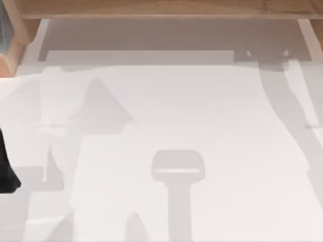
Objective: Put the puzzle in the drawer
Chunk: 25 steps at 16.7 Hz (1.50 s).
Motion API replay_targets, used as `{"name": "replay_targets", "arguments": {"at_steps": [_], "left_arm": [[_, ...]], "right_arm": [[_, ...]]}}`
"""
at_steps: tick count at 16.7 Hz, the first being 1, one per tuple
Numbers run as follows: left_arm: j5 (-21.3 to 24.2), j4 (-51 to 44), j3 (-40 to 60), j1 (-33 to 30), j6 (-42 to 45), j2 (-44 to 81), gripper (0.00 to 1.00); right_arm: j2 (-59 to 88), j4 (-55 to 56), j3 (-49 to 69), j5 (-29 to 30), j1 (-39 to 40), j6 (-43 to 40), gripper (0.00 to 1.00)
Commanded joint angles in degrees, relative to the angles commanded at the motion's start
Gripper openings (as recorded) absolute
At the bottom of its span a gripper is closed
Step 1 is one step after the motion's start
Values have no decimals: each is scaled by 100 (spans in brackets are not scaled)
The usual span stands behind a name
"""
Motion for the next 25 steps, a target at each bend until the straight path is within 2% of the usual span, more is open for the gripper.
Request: {"name": "replay_targets", "arguments": {"at_steps": [5,14,22,25], "left_arm": [[0,0,0,0,0,0,100],[0,0,0,0,0,0,100],[0,0,0,0,0,0,100],[0,0,0,0,0,0,100]], "right_arm": [[1054,166,1059,203,187,9,100],[1092,123,1130,172,154,8,100],[2165,-97,2524,24,-13,-8,100],[2411,-112,2714,-2,-39,5,100]]}}
